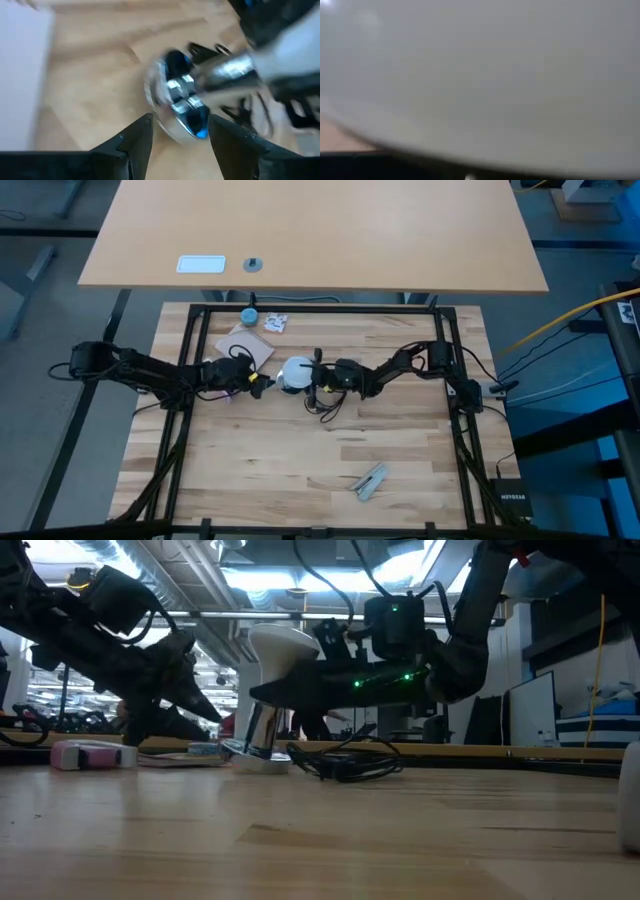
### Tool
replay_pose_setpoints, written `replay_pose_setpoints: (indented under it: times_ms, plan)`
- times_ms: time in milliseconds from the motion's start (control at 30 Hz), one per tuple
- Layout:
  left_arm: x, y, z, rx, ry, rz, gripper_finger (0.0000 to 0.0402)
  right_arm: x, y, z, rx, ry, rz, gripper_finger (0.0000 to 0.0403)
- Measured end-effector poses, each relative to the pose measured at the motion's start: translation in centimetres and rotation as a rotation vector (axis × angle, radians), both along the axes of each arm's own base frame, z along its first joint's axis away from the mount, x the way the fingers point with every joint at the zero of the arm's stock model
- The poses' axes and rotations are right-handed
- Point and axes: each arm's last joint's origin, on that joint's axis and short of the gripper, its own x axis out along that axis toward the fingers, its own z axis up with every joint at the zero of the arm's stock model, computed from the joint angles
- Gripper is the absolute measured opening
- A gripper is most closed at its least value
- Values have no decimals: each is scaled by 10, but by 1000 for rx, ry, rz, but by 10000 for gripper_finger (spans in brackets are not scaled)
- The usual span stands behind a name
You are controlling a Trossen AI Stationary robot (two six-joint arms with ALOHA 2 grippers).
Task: Screw lightbulb
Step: Remove the lightbulb from the lamp
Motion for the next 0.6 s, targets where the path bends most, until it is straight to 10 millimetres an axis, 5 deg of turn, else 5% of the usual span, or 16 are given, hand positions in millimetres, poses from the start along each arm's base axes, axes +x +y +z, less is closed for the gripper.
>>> replay_pose_setpoints:
  times_ms: [267, 600]
  plan:
    - [6, -26, 7, -43, -87, -157, 152, 0, -2, -1, 29, 6, -51, 165]
    - [5, -35, 3, -164, -94, -9, 127, 0, 2, 5, 13, -50, 58, 165]
